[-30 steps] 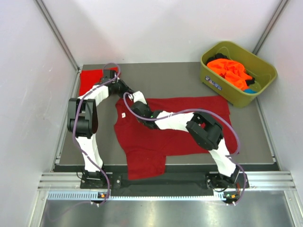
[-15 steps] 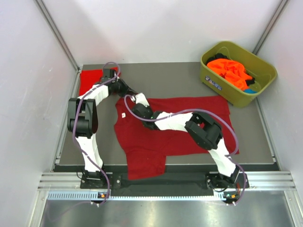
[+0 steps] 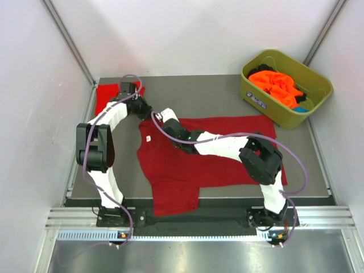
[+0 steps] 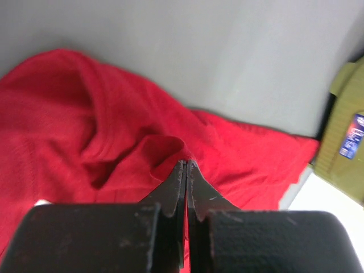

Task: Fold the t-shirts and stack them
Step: Fold the tshirt

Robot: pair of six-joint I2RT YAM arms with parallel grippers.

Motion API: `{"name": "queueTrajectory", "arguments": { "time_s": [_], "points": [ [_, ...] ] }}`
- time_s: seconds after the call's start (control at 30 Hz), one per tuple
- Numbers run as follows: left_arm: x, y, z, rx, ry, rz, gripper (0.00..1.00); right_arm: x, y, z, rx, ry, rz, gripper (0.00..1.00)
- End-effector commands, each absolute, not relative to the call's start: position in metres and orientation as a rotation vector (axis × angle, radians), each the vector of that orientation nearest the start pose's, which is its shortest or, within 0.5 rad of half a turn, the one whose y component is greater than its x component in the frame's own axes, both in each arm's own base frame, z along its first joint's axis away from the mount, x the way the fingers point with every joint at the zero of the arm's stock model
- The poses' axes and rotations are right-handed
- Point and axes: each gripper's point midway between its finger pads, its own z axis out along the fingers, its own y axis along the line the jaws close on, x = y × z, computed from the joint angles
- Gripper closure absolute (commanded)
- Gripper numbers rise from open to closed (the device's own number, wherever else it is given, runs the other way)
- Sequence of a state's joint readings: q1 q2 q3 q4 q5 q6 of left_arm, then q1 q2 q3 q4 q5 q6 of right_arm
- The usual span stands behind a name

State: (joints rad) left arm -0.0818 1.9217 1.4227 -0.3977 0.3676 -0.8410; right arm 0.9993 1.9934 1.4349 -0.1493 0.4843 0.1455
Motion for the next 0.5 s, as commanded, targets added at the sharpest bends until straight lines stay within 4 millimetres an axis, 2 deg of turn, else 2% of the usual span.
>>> {"name": "queueTrajectory", "arguments": {
  "time_s": [0.0, 0.13, 0.27, 0.47],
  "points": [
    [0.451, -0.111, 0.121, -0.774, 2.450, -0.692, 1.00, 0.332, 0.402, 0.116, -0.772, 2.054, 0.170, 1.00],
    [0.431, -0.103, 0.110, -0.793, 2.481, -0.631, 1.00, 0.320, 0.399, 0.106, -0.842, 2.082, 0.199, 1.00],
    [0.400, -0.098, 0.095, -0.804, 2.543, -0.576, 1.00, 0.308, 0.387, 0.096, -0.869, 2.103, 0.210, 1.00],
    [0.365, -0.091, 0.090, -0.830, 2.556, -0.523, 1.00, 0.294, 0.384, 0.088, -0.920, 2.106, 0.263, 1.00]
  ]
}}
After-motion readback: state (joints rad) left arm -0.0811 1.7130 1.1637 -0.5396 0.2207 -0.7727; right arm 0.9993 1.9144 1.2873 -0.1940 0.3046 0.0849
